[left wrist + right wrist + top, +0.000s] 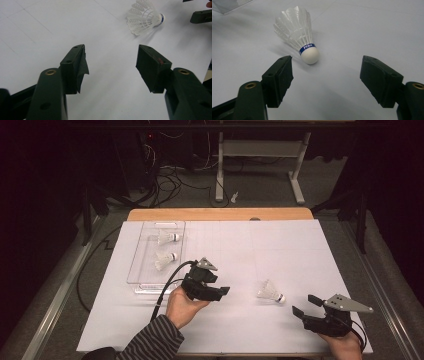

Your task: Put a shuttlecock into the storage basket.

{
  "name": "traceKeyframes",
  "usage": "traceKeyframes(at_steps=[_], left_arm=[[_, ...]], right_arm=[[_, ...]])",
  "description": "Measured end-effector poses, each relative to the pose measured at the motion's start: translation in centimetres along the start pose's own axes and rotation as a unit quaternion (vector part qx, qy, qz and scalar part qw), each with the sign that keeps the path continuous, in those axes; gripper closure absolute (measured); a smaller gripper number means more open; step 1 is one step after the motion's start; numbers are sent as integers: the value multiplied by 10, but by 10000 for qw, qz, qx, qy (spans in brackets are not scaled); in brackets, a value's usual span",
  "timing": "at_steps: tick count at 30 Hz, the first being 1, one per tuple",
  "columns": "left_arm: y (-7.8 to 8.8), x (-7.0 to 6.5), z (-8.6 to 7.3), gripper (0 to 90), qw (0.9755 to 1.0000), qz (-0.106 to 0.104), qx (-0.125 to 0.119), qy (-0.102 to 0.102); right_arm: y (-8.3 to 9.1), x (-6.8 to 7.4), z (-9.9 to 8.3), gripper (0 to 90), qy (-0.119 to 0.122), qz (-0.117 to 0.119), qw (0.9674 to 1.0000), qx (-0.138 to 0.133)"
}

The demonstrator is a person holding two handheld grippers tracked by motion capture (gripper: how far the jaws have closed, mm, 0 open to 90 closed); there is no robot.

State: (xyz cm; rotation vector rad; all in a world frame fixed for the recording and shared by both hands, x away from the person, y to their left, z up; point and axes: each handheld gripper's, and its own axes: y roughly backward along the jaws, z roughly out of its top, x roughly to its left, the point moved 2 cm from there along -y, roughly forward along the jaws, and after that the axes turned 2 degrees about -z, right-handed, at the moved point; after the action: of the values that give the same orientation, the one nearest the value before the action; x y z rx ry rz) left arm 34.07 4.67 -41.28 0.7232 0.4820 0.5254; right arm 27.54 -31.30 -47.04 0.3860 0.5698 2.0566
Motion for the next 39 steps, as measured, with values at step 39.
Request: traceKeyframes(at_steps=[39], left_arm=[[-25, -10, 20, 410, 9990, -155, 298, -298]], right_arm=[[0, 0, 0, 268, -12, 4, 10000, -3]])
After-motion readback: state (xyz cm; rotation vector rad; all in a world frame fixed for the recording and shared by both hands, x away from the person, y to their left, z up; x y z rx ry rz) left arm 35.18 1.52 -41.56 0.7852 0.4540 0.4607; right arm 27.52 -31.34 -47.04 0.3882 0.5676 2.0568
